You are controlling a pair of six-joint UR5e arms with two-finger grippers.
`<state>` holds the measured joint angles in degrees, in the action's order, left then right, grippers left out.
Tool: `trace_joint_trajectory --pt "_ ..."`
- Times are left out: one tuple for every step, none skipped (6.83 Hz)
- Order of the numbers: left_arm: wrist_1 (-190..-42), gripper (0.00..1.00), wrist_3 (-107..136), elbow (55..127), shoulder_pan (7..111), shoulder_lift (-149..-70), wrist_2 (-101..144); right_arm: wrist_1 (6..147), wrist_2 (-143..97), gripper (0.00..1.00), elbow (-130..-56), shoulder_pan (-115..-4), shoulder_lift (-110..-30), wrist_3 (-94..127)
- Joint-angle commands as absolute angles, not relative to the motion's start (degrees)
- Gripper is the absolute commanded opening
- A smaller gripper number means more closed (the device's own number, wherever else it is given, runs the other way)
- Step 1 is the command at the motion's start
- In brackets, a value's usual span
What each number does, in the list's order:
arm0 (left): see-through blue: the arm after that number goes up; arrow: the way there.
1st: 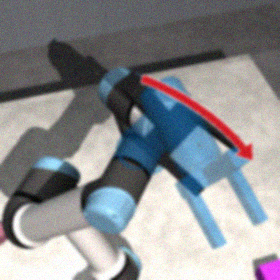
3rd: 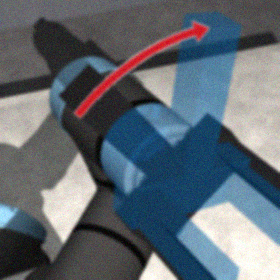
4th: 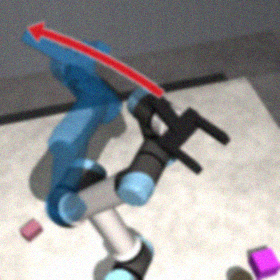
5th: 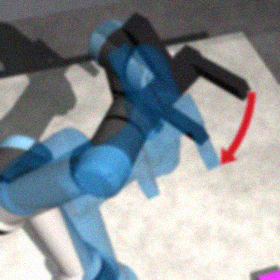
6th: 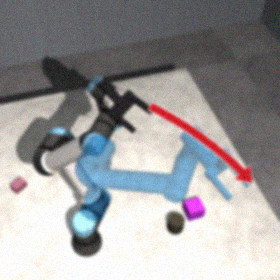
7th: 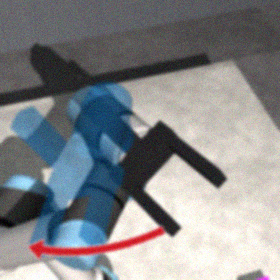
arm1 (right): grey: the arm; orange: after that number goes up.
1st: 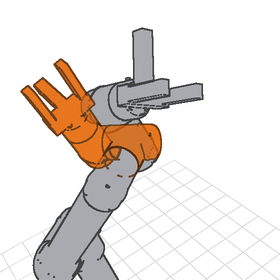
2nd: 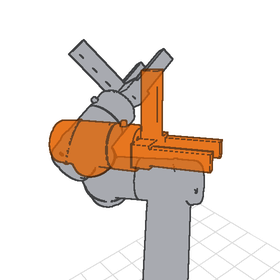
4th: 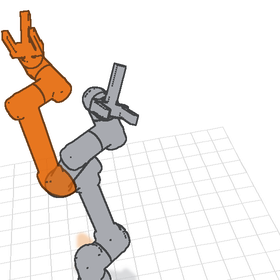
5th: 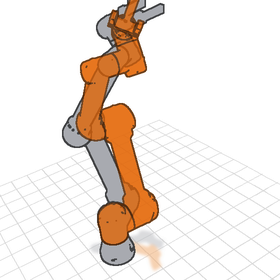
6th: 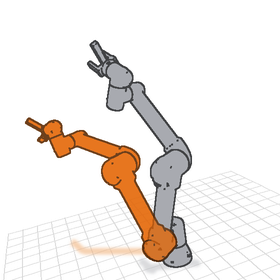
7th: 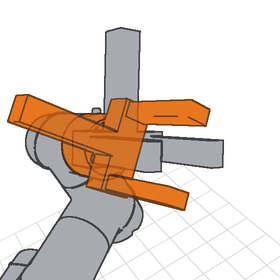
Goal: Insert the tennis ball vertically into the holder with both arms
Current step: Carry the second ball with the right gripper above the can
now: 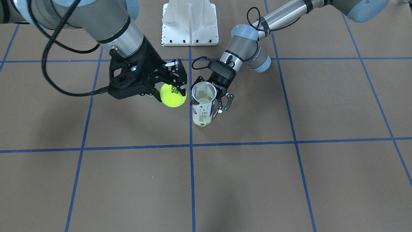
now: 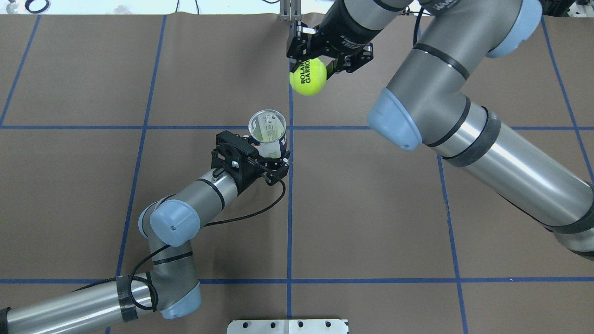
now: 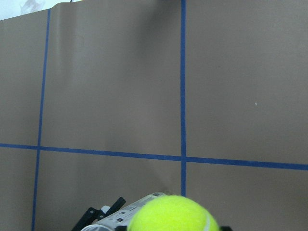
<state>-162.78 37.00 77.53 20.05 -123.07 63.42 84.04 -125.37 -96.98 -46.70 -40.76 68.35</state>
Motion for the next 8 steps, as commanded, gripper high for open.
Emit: trace_joint_trajectory --pt "-162.8 0.99 37.0 77.5 20.0 -123.0 63.5 84.0 -119.7 0.0 -96.1 -40.5 -38.6 70.3" --pt "-162.8 0.99 37.0 77.5 20.0 -123.2 63.5 83.9 -116.2 0.0 -94.8 -38.2 -38.6 70.1" --pt "-162.8 0.99 37.0 77.5 20.0 -123.1 63.5 84.1 -116.1 0.0 -94.7 -37.8 -38.6 70.2" --pt "-162.8 0.99 37.0 77.5 20.0 -122.9 63.5 84.2 -116.3 0.0 -94.9 -37.8 -38.7 70.2" --pt "-162.8 0.99 37.0 77.5 20.0 -122.9 63.5 84.2 -116.5 0.7 -94.9 -37.9 -38.6 70.1" --pt "-162.8 0.99 37.0 77.4 20.0 -122.9 63.5 84.3 -116.5 0.97 -95.3 -37.9 -38.3 70.2" --pt "-162.8 0.99 37.0 77.4 20.0 -122.8 63.5 84.3 -116.5 0.98 -95.3 -38.1 -37.6 70.3" --pt "-162.8 0.99 37.0 77.3 20.0 -122.8 63.5 84.2 -116.5 0.98 -95.3 -38.5 -37.5 70.4"
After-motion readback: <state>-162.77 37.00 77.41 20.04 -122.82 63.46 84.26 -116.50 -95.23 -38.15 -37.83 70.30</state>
